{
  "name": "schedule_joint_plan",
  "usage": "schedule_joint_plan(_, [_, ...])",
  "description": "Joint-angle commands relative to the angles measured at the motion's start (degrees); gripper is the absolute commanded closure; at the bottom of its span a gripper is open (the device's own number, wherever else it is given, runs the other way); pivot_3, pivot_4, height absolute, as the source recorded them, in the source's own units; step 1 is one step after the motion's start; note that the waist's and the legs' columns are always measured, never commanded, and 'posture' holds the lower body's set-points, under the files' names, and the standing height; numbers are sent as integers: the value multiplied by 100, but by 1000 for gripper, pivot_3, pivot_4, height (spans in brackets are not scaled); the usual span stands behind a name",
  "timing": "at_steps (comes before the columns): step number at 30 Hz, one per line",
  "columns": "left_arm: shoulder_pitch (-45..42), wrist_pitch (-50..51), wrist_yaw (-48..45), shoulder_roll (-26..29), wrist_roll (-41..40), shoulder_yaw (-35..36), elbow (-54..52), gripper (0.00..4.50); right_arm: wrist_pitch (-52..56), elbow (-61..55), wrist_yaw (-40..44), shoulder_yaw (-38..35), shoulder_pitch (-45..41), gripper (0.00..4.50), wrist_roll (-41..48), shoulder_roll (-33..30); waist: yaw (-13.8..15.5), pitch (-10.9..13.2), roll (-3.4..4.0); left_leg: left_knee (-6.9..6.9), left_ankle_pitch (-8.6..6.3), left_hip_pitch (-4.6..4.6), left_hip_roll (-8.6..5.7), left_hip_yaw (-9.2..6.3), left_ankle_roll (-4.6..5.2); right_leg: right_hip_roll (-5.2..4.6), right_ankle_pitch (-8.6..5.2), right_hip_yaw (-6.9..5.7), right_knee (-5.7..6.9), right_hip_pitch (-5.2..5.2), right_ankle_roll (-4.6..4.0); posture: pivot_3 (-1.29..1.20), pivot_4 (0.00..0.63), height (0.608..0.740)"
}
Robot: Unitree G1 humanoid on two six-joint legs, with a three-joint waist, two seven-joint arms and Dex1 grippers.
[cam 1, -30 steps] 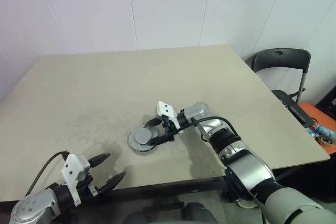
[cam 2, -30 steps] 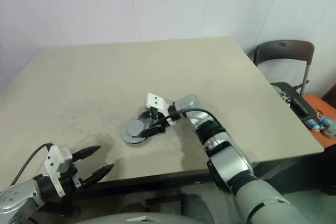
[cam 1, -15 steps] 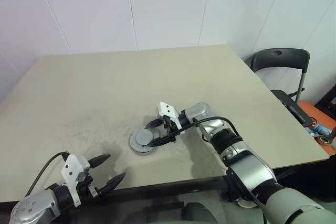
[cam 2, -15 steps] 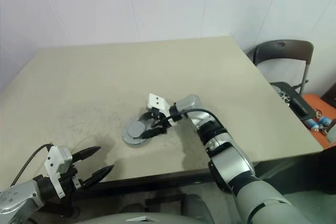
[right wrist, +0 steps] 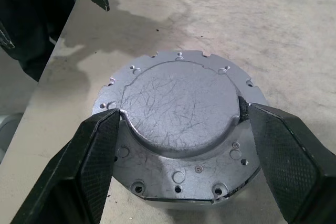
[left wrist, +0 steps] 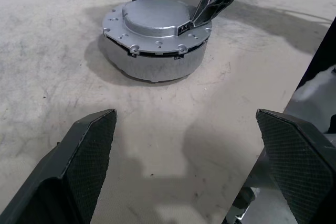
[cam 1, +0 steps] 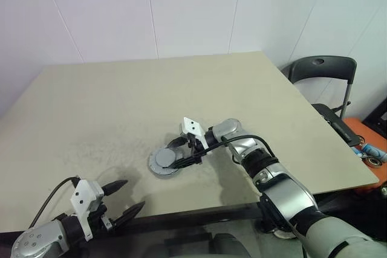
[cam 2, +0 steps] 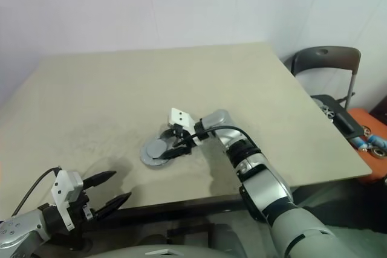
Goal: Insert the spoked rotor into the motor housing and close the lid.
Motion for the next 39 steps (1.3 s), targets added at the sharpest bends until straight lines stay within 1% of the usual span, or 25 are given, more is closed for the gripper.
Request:
schedule_joint_plan(1, [-34,-24,-49,53,-96,91,-140,0,-115,92,-188,14,-17,965,-170,-14,0,0,0,0,0,2,0,0,0,0,0,0,0,2,0,0,0,740])
schedule_joint_plan(5, [-39,-22,-64,55,-89,91,-137,0,-149,145,-248,33,22,965,-225,12,-1,1,1,0,0,25,0,0,0,0,0,0,0,26,0,0,0,740])
schedule_joint_plan(8, [-46,-7,-67,61,-94,93,-141,0,-171,192,-278,47,18,965,-251,16,-2,5,7,-4,-1,73,0,0,0,0,-3,0,-9,78,-3,0,0,740])
schedule_joint_plan(12, [-62,13,-70,74,-103,95,-143,0,-139,194,-235,33,26,965,-241,9,1,4,5,-2,0,88,0,0,0,1,-6,0,-8,94,-9,0,0,740])
schedule_joint_plan(23, [-107,64,-72,78,-99,79,-174,0,128,-237,130,-71,10,965,-30,-97,3,4,6,-3,-1,80,1,-1,1,2,-3,0,-14,89,-2,0,0,740])
schedule_joint_plan(33, [-91,83,-38,46,-88,59,-209,0,170,-182,-56,-11,47,965,-130,-54,0,5,7,-4,-1,74,2,-1,1,1,-3,0,-15,83,-3,0,0,740])
schedule_joint_plan(39, [-83,72,-40,46,-83,60,-207,0,328,-236,-38,-195,-1,965,96,2,-1,6,7,-4,-1,74,2,-1,1,1,-4,0,-15,83,-4,0,0,740])
